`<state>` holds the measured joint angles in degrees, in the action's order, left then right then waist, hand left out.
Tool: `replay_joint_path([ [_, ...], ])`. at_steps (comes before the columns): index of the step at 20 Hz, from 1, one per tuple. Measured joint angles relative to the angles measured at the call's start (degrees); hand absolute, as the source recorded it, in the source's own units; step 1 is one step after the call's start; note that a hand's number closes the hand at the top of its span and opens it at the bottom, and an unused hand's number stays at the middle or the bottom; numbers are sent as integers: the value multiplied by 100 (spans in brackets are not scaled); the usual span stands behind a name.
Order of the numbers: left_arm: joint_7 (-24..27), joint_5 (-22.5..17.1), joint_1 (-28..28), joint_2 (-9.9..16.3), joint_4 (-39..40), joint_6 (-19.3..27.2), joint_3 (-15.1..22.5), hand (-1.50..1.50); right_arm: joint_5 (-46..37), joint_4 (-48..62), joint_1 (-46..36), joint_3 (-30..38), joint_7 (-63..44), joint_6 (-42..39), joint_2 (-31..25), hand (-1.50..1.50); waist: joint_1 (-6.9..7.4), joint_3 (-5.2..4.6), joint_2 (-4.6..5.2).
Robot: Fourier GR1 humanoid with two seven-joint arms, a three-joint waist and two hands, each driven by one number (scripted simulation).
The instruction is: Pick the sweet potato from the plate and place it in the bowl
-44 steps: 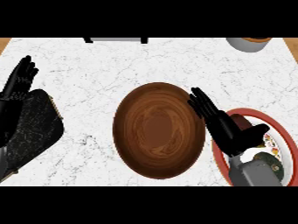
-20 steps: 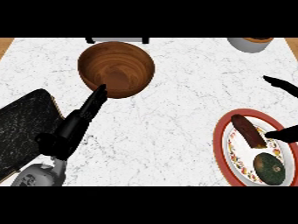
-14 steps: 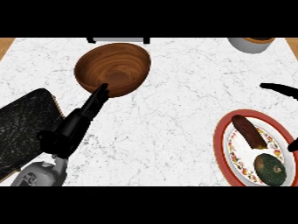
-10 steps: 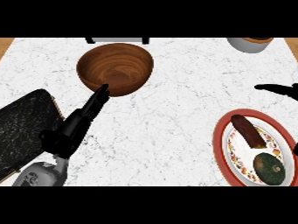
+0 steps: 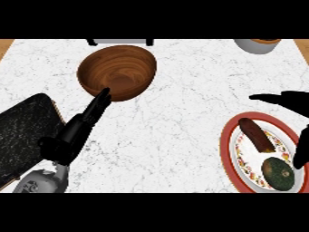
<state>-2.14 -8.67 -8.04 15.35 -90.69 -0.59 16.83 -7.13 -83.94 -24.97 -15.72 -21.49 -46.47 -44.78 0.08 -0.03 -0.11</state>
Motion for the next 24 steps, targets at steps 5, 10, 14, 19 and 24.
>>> replay_joint_path([
  [5, -65, 160, -16, -204, -12, -65, -104, 0, -404, -297, 235, 195, -92, -93, 321, -150, -5, 4, 2],
  [10, -190, 300, 179, -295, -251, -117, -83, 0, -1037, -672, 711, 280, 220, 277, 511, -150, -9, 5, 4],
  [14, -76, 341, 140, -368, -128, -237, -224, 0, -1522, -885, 1045, 350, 436, 625, 708, -150, -15, 8, 0],
  [19, -138, 398, 163, -430, -175, -353, -325, 0, -2233, -929, 1370, 401, 808, 1063, 776, -150, -10, 8, 2],
  [24, -33, 382, 50, -469, -19, -590, -544, 0, -2704, -544, 1286, 542, 1082, 1230, 979, -150, -2, 12, 0],
])
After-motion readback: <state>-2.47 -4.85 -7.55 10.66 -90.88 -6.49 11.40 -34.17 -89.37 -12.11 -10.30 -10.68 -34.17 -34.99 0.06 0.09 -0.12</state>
